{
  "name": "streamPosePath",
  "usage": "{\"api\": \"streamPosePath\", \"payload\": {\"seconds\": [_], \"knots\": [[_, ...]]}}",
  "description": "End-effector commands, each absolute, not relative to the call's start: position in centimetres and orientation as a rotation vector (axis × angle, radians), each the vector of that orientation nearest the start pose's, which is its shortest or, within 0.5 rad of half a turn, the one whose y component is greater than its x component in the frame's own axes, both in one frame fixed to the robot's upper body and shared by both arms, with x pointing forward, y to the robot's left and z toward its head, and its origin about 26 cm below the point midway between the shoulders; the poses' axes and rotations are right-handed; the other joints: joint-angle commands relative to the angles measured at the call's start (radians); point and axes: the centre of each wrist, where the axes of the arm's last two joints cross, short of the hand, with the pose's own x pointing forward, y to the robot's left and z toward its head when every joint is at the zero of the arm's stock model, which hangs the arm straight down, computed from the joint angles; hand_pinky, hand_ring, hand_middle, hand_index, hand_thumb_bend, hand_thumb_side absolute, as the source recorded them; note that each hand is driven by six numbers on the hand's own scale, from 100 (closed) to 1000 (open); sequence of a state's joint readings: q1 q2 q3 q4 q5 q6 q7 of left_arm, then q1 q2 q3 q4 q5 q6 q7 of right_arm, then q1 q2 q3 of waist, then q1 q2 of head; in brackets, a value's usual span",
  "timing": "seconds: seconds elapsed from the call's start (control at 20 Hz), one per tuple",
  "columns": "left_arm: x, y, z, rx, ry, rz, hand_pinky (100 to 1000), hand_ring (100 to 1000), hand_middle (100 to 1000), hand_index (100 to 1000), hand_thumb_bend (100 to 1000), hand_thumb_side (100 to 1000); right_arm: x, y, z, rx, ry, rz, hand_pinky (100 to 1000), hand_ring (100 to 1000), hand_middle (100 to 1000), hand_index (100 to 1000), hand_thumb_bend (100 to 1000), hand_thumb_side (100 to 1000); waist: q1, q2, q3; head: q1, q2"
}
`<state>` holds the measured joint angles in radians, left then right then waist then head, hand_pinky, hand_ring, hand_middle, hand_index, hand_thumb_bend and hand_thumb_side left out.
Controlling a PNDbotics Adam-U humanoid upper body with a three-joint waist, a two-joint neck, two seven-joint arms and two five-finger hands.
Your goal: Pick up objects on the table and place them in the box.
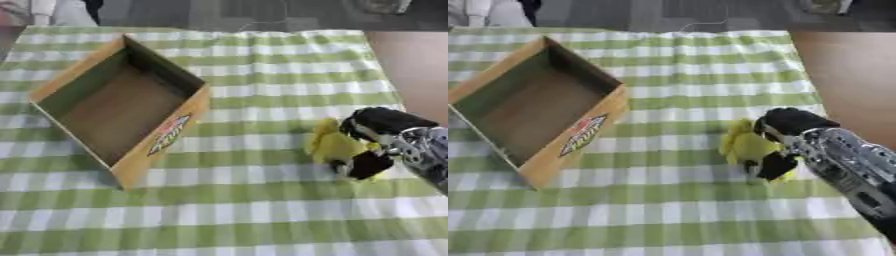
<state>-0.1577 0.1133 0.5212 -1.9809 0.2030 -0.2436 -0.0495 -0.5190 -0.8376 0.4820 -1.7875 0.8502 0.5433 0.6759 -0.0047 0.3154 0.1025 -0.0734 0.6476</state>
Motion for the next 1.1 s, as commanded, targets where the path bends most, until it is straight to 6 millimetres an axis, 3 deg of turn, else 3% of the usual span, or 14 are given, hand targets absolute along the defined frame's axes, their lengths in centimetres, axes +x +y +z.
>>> {"api": "streamPosePath", "payload": {"seconds": [0.05,0.3,0.55,1.1], "knots": [[25.6,37.1,16.1,0.349,-2.442,0.253,729,647,599,723,100,904,33.3,-25.9,20.2,-1.033,-0.894,1.421,774,815,456,580,100,260,-0.001,-0.016,0.001,-0.002,-0.012],[25.6,37.1,16.1,0.348,-2.442,0.251,729,647,599,723,100,904,32.7,-25.7,20.6,-1.064,-0.934,1.412,756,781,426,542,100,198,-0.002,-0.016,0.001,-0.001,-0.012],[25.6,37.1,16.1,0.347,-2.441,0.249,729,648,600,723,100,904,31.7,-24.8,22.5,-1.089,-1.015,1.406,756,777,422,539,100,210,-0.003,-0.018,0.0,-0.002,-0.011],[25.5,37.2,16.0,0.344,-2.432,0.238,729,649,600,724,100,903,29.9,-20.5,30.9,-1.27,-1.309,1.426,760,778,409,536,100,331,-0.007,-0.037,0.009,-0.007,-0.002]]}}
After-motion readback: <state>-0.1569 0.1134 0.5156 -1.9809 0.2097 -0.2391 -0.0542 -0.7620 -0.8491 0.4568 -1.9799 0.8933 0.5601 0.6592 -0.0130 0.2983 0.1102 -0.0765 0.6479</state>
